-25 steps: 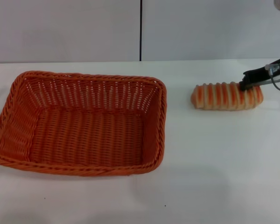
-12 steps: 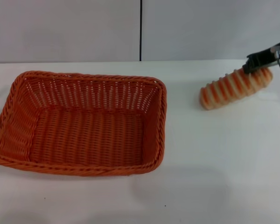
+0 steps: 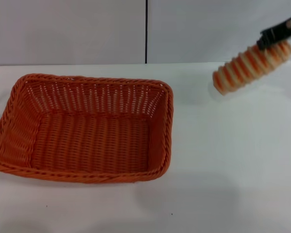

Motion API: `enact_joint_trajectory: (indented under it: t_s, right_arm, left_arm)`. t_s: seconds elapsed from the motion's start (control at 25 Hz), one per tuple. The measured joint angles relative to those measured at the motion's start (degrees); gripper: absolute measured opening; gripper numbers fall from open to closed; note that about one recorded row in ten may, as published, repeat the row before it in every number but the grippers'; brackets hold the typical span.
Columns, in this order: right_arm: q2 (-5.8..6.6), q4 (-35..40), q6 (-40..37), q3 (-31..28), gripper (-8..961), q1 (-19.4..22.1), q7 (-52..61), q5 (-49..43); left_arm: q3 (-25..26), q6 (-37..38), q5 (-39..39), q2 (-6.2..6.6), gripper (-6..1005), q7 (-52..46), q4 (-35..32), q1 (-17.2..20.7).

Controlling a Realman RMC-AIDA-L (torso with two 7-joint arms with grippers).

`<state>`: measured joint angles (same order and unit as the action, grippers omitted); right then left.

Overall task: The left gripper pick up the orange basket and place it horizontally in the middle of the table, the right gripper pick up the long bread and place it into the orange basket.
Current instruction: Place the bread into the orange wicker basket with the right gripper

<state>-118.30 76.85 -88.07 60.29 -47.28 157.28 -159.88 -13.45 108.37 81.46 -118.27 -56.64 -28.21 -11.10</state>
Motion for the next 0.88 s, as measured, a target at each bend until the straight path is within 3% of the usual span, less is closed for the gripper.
enact_joint_trajectory:
  t_s: [0.16,0.44,0.6,0.88]
  right_arm:
    - [0.0,7.21,-5.02,0.09,7,-3.33,0.55,-0.21]
    - [-0.4,11.95,-8.78,3.04,9,-9.35,1.46,0.25]
    - [-0.8,10.96,-8.3,7.84,10,-12.4,2.92,2.83]
    - [-0.69,3.63,-1.68,9.59,12,-13.69,2.95,20.8]
  left_arm:
    - [-0.06,-0.04,0.13,-0.05,811,0.05,0.0,0.06]
    - [-0.31,0.25,0.19,-0.04,811,0.12,0.0,0.11]
    - [-0.41,0.63,0.2,-0.02,811,0.13,-0.01,0.18]
    - [-0.44,1.29,0.2,0.06,811,0.13,0.0,0.53]
